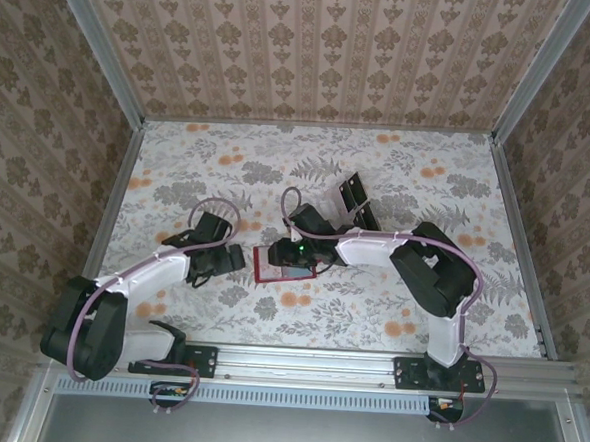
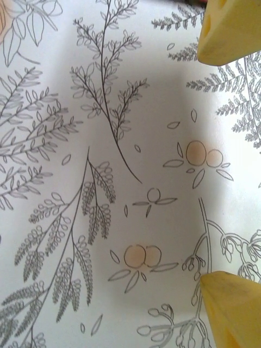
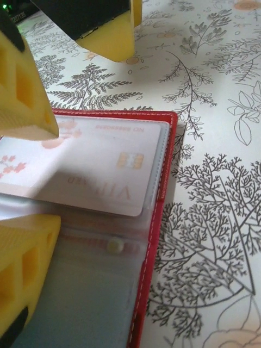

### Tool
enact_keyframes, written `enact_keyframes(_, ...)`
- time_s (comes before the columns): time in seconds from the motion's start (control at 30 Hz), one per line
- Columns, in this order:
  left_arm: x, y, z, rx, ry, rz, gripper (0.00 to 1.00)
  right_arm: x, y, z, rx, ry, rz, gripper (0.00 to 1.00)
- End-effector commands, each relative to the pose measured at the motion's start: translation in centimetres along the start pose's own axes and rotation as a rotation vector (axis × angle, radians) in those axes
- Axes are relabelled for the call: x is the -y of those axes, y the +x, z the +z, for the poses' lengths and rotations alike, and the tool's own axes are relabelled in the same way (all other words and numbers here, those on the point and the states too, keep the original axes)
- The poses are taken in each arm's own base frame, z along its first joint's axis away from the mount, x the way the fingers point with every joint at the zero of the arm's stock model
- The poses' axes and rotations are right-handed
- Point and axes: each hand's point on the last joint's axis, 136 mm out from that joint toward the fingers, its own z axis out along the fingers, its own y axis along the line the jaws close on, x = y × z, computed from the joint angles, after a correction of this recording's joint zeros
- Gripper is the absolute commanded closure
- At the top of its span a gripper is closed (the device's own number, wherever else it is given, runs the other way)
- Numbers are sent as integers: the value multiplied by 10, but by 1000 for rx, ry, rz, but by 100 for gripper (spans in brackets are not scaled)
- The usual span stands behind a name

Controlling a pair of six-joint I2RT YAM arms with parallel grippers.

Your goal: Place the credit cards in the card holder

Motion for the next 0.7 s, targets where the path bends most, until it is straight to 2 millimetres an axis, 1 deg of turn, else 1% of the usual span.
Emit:
enact_keyframes(0.0, 13, -7, -2, -2, 33, 49, 0, -9, -2, -12, 7, -31, -2, 46)
enact_keyframes(0.03, 14, -8, -1, -3, 33, 52, 0, -14, -4, -14, 12, -44, -8, 45)
enact_keyframes(0.07, 22, -5, -2, -7, 44, 81, 0, -19, -7, -17, 19, -54, -14, 45)
enact_keyframes(0.17, 30, -5, -2, -6, 51, 104, 0, -27, -13, -27, 39, -63, -26, 44)
enact_keyframes(0.23, 34, -6, -2, -3, 53, 118, 0, -25, -15, -31, 45, -33, -34, 46)
enact_keyframes(0.27, 36, -5, -1, -5, 50, 125, 0, -21, -15, -33, 42, -5, -38, 48)
enact_keyframes(0.33, 38, -5, -1, -5, 46, 135, 0, -12, -14, -33, 35, 51, -46, 56)
enact_keyframes(0.4, 41, -4, 1, -4, 42, 138, 0, -3, -12, -32, 25, 94, -51, 73)
enact_keyframes(0.43, 41, -4, 2, -1, 39, 141, 0, 1, -10, -31, 19, 108, -52, 80)
enact_keyframes(0.47, 42, -4, 3, -1, 36, 140, 0, 3, -10, -30, 16, 117, -53, 86)
enact_keyframes(0.53, 42, -3, 5, -1, 31, 141, 0, 8, -7, -26, 5, 132, -53, 93)
enact_keyframes(0.6, 43, -3, 7, -2, 27, 143, 0, 12, -4, -22, -4, 144, -52, 97)
enact_keyframes(0.67, 43, -2, 9, -5, 18, 147, 0, 16, -2, -18, -12, 155, -49, 98)
